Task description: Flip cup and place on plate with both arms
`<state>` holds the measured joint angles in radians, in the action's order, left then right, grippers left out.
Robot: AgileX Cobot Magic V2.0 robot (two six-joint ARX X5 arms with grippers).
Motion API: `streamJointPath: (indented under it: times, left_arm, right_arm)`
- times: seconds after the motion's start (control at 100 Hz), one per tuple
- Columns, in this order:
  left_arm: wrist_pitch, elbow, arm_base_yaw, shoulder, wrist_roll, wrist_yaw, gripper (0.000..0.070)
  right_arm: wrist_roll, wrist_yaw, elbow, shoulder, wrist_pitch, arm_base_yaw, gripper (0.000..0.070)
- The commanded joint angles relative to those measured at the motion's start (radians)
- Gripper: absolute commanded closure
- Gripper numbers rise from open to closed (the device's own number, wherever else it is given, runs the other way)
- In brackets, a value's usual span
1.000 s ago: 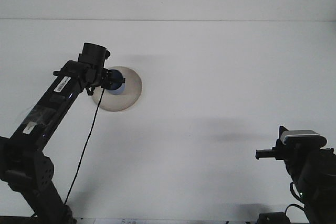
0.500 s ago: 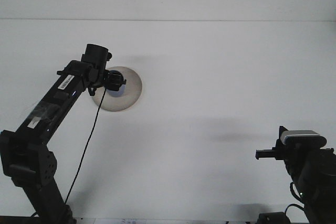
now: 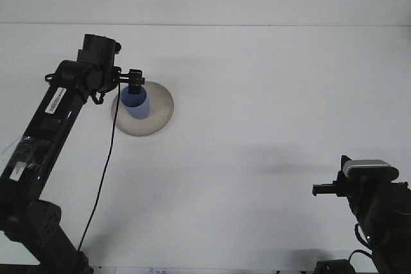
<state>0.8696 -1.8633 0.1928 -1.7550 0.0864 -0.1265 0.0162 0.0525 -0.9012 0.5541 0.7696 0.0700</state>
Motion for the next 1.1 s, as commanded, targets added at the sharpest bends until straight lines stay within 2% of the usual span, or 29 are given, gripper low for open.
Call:
streamJointPath:
  times: [0.0,0.08,0.26,0.46,0.66,0.71,0.76,0.86,1.09]
  left_arm:
    - [-0.016,0.006,0.01,0.065,0.024,0.001,0.0154]
    - [-0.047,0.071,0.026,0.163,0.036,0.001,0.0216]
    - [-0.175,0.322,0.076,0.439,0.071,0.0,0.0215]
    - [-0.362,0.687,0.118,0.769,0.144,0.0,0.0214]
    - [-0.457,1.023,0.123,1.04,0.142,0.0,0.0221]
    - [-0.46,1.079,0.122,1.09,0.142,-0.001,0.0278]
    - [-0.46,1.12,0.122,1.132,0.139,-0.001,0.0376]
    - [-0.454,1.16,0.122,1.195,0.139,-0.001,0.069]
    - [-0.452,1.162,0.122,1.245,0.135,-0.001,0.0688]
  right_arm:
    - [0.014,0.0,-0.012,0.005,-0.007,0.001,0.07]
    - [0.014,0.0,-0.011,0.005,-0.007,0.001,0.07]
    - [0.014,0.001,-0.011,0.003,-0.011,0.001,0.07]
    - [0.014,0.001,-0.012,0.003,-0.016,0.001,0.07]
    - [0.014,0.001,-0.012,0.003,-0.023,0.001,0.07]
    - [0.014,0.001,-0.012,0.003,-0.026,0.001,0.07]
    - [0.014,0.001,-0.012,0.003,-0.029,0.001,0.07]
    - [0.014,0.001,-0.012,0.003,-0.029,0.001,0.07]
    - [0.014,0.001,-0.012,0.003,-0.029,0.001,0.07]
